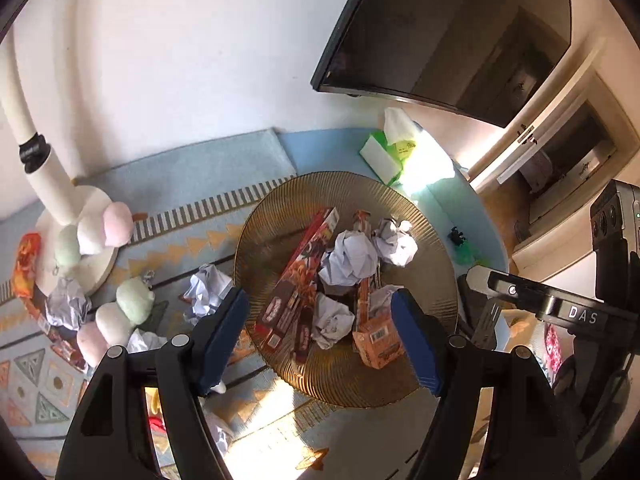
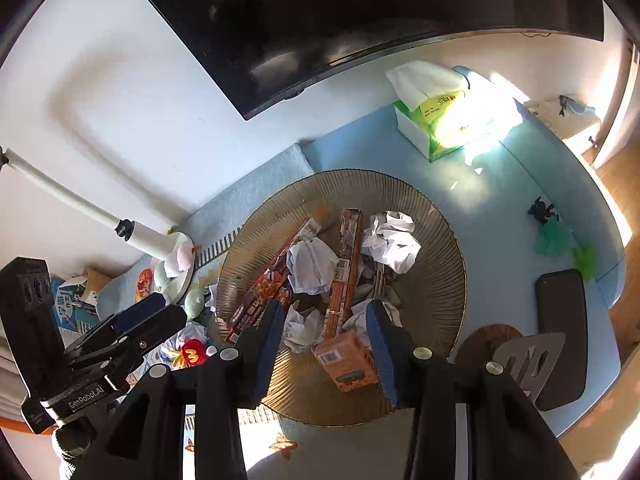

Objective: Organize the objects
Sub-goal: 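Carry both boxes to the glass plate and open both tools over it, then move both open tools back toward the lamp base and plush toys, then grasp orange chip bag with left tool while right tool grasps pastel plush skewer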

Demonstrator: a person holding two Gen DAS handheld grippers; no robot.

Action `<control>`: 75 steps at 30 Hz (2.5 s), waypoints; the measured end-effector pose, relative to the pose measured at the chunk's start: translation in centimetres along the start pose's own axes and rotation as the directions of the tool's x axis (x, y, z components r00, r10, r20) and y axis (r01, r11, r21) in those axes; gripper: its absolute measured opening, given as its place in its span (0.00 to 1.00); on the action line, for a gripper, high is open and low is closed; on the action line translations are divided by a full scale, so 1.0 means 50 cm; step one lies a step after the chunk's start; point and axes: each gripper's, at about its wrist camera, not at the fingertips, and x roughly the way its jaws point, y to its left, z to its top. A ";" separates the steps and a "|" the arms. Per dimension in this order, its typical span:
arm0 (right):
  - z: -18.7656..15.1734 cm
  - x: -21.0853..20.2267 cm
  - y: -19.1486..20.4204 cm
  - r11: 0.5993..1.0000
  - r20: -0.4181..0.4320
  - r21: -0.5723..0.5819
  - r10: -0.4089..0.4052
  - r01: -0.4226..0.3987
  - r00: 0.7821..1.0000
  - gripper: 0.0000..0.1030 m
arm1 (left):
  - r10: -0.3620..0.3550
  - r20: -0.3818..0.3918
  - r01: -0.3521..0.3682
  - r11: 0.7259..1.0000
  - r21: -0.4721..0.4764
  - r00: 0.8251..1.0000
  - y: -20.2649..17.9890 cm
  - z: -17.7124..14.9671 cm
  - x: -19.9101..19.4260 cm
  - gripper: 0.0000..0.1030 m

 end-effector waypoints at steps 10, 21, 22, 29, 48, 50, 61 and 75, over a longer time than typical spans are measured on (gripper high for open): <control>-0.026 0.024 0.108 0.988 -0.053 -0.126 0.088 -0.094 0.995 0.41 | 0.043 -0.019 -0.045 0.989 -0.141 0.999 0.085 -0.091 -0.038 0.70; -0.077 0.130 0.276 0.958 -0.191 -0.241 0.111 -0.157 0.975 0.41 | 0.131 -0.021 -0.132 0.955 -0.265 0.991 0.241 -0.157 -0.110 0.70; -0.081 0.139 0.289 0.955 -0.202 -0.248 0.115 -0.165 0.973 0.41 | 0.136 -0.022 -0.136 0.947 -0.291 0.991 0.262 -0.163 -0.117 0.70; -0.094 0.193 0.378 0.937 -0.251 -0.290 0.121 -0.194 0.960 0.45 | 0.184 -0.013 -0.174 0.901 -0.397 0.983 0.390 -0.176 -0.159 0.70; 0.010 0.472 0.595 0.583 -0.311 -0.791 -0.117 -0.189 0.943 0.67 | 0.243 -0.115 -0.267 0.920 -0.289 0.963 0.655 -0.020 -0.016 0.86; 0.017 0.502 0.607 0.543 -0.307 -0.817 -0.124 -0.195 0.944 0.67 | 0.231 -0.109 -0.253 0.926 -0.281 0.967 0.668 -0.012 -0.005 0.86; 0.045 0.597 0.636 0.418 -0.288 -0.887 -0.163 -0.198 0.944 0.67 | 0.182 -0.116 -0.203 0.957 -0.208 0.976 0.675 0.018 0.052 0.53; 0.007 0.497 0.589 0.673 -0.316 -0.720 -0.097 -0.172 0.944 0.44 | 0.185 0.001 -0.177 0.940 -0.292 0.983 0.636 -0.029 -0.061 0.29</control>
